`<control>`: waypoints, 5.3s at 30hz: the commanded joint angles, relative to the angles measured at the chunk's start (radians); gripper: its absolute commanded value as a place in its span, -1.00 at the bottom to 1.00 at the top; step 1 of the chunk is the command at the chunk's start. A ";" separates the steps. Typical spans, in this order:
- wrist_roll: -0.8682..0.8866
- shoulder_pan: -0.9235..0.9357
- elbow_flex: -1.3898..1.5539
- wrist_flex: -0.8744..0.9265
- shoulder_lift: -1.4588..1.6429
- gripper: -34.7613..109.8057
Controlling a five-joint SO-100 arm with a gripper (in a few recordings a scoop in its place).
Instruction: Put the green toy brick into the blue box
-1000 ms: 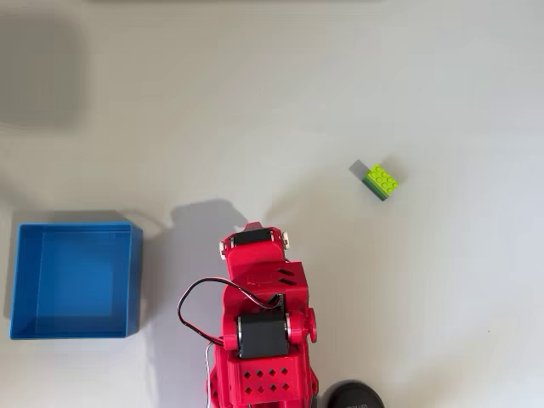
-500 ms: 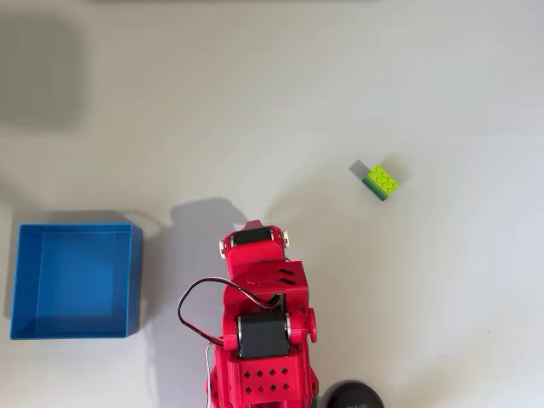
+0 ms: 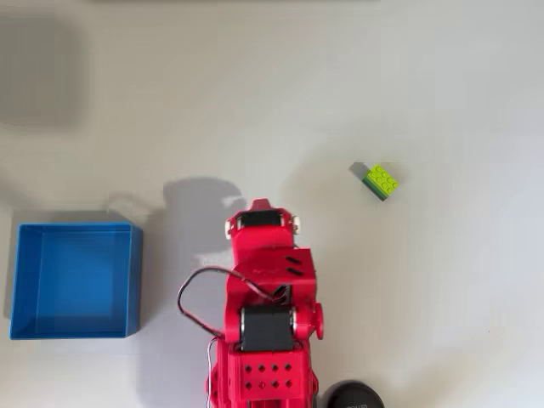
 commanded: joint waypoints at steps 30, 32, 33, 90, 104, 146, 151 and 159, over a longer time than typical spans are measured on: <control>0.115 0.565 -0.842 -0.067 -1.150 -0.09; 0.114 0.574 -0.856 -0.071 -1.183 -0.09; 0.114 0.577 -0.862 -0.075 -1.198 -0.10; 0.038 0.084 -0.902 -0.058 -0.962 -0.52; 0.048 -0.460 -0.927 0.261 -0.735 -0.52; 0.232 -1.120 -1.086 0.489 -1.088 -0.52; 0.176 -1.126 -1.141 0.448 -1.183 -0.52; 0.120 -1.126 -1.147 0.422 -1.246 -0.52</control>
